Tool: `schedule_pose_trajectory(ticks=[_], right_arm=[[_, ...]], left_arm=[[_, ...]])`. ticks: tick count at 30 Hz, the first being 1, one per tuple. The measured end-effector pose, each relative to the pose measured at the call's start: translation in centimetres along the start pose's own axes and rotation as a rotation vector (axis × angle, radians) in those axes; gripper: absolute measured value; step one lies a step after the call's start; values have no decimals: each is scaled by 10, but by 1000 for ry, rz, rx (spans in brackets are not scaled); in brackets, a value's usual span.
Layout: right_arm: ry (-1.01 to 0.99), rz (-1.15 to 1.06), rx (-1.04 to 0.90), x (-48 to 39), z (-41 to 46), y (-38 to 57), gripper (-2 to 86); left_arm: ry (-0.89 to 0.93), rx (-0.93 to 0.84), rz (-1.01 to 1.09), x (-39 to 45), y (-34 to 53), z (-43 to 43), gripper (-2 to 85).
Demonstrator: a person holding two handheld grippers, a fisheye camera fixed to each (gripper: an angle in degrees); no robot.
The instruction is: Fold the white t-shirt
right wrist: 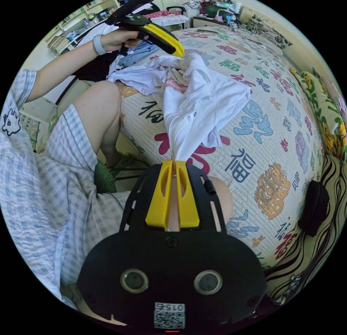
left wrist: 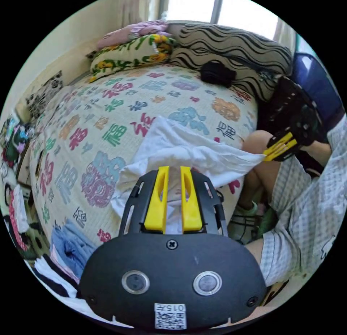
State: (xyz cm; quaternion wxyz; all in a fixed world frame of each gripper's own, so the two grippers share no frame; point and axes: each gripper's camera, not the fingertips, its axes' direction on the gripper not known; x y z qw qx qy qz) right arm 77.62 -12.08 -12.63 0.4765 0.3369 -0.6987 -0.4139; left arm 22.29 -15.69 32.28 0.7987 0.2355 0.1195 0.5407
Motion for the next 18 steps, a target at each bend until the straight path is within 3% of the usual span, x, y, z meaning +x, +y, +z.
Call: schedule_pose_trajectory(ticks=[6,12,14,18], right_arm=[[7,-8,-1,-21,-12,-26,3],[-3,6,8,-42,-23,-51,3],[-14,10,22,-49,-29,-59,3],[-43,17,31,-60,-33,-74,2]], left_arm=[[111,-50,327,72,-78,28,23],[335,-480,404,112,-140,118,48],[307,-576,452,134,-131,133,56],[209,-511,520,169,-114,126,61]])
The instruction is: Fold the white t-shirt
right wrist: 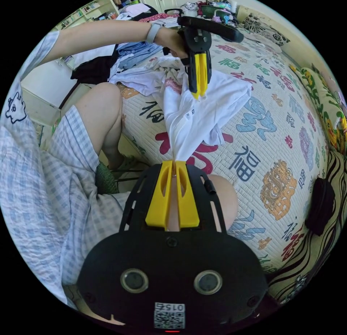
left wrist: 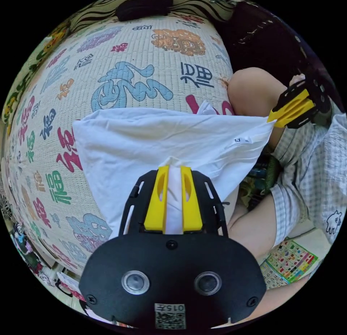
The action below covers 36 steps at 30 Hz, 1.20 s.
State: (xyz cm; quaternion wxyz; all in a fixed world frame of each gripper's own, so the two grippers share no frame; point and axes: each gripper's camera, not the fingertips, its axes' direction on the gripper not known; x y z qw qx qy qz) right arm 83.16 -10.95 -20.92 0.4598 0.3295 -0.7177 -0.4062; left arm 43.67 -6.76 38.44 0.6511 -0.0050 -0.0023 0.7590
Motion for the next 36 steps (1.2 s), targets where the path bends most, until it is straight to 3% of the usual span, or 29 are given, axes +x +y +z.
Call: schedule_pose_trajectory(ticks=[7,18,21,24,29,36], right_arm=[[-15,1,3,-28,-17,-33,2],[-14,35,12,-76,-52,-79,2],[5,74,41,-86,-77,-87,2],[50,115,116,-90,-123,-97,2],[180,118,400,-106,-270,-119,2],[363,-18,696,-184,-478,-122,-1]], left_arm=[[-257,53,58,61,-19,-17,91],[-85,58,-10,117,-17,-47,19],[-172,188,-61,151,12,-91,9],[-284,425,-195,194,64,-163,6],[-532,866,-408,300,180,-310,4],[-851,1139,-415,464,266,-449,2]])
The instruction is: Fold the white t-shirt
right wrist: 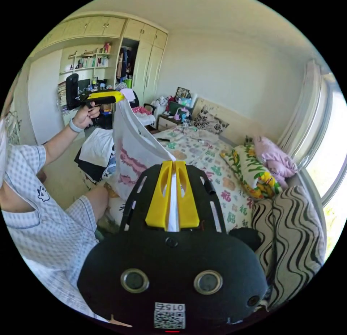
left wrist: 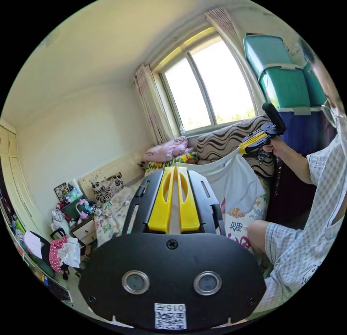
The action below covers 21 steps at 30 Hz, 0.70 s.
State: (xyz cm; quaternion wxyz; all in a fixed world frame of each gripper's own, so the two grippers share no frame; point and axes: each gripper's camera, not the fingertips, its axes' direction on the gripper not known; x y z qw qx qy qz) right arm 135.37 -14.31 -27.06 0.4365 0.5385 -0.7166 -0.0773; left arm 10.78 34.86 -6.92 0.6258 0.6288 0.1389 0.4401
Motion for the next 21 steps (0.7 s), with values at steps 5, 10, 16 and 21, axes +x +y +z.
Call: schedule_pose_trajectory(ticks=[5,10,16,21], right_arm=[[229,-157,145,-44,-132,-71,-3],[452,-258,228,-80,-208,-104,-4],[484,-268,244,-49,-236,-133,-4],[422,-231,147,30,-177,-152,-3]], left_arm=[[-84,152,63,8,-67,-128,1],[-169,261,135,25,-101,-204,0],[-179,291,161,10,-119,-219,-1],[-149,197,98,-34,-106,-149,0]])
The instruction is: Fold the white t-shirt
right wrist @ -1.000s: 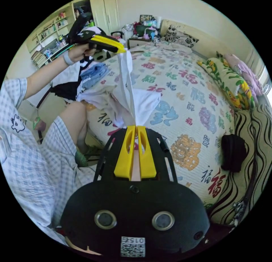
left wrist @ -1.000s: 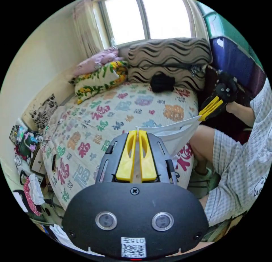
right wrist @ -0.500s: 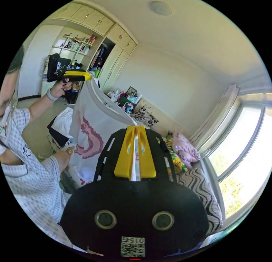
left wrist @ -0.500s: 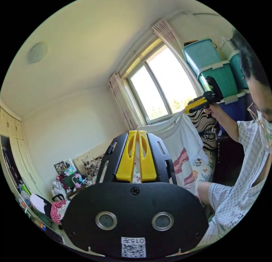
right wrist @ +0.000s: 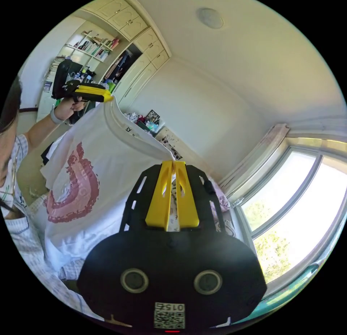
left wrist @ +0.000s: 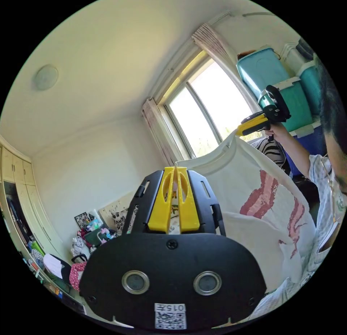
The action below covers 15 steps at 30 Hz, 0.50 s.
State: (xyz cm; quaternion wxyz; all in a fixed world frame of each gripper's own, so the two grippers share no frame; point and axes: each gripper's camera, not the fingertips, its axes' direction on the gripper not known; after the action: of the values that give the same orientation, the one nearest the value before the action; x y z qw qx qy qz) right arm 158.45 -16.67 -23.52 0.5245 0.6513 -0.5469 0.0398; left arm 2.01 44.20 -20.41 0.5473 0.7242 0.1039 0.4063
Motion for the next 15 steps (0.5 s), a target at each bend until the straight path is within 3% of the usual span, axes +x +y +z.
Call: schedule_pose_trajectory(ticks=[3,9,11,15], right_arm=[[-92,31,-88,35,98,14,-2],[-212,78,-426,90,405,47,8],[-292,146,-605,97,556,85,18],[-512,359,-820,99,708,187,41]], left_arm=[[5,-122,-73,-25,46,80,0],[-55,-515,-173,-82,199,321,0],[-108,-674,-197,-100,287,423,3],[-118,-829,-385,-115,423,509,15]])
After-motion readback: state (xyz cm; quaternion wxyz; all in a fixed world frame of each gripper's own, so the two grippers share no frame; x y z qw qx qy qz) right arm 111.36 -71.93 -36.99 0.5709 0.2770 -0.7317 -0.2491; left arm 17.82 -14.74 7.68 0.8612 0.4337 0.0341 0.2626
